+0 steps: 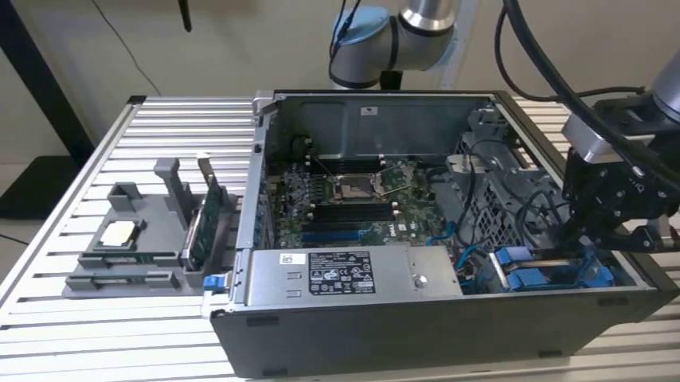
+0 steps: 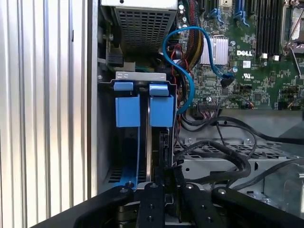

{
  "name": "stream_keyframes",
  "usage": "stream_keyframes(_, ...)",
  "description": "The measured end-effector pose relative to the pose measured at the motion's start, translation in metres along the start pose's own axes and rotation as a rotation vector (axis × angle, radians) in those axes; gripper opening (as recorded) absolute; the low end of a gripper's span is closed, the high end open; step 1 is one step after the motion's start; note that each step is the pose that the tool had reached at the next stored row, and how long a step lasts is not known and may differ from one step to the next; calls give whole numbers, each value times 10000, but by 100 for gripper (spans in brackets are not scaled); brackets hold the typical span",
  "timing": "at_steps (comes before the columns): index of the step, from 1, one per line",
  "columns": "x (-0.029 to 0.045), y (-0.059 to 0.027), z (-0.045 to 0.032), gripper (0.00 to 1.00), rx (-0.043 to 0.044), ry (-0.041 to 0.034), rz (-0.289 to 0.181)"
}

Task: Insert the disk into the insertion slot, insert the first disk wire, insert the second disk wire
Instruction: 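Insert the first disk wire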

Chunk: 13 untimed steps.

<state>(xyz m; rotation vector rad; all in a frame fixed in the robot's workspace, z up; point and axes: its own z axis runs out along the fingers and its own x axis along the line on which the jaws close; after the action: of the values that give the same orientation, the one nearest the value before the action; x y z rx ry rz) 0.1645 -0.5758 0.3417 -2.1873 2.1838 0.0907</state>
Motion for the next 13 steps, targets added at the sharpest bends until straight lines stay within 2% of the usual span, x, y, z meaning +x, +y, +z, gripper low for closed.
stream_keyframes(8,-2,-2,95,19,23,16,299)
stream_keyframes(10,0,-2,108,19,25,-3,335)
stream_keyframes(12,-4,-1,73,20,24,-70,366)
stream_keyframes(13,-6,-1,32,20,26,-70,373)
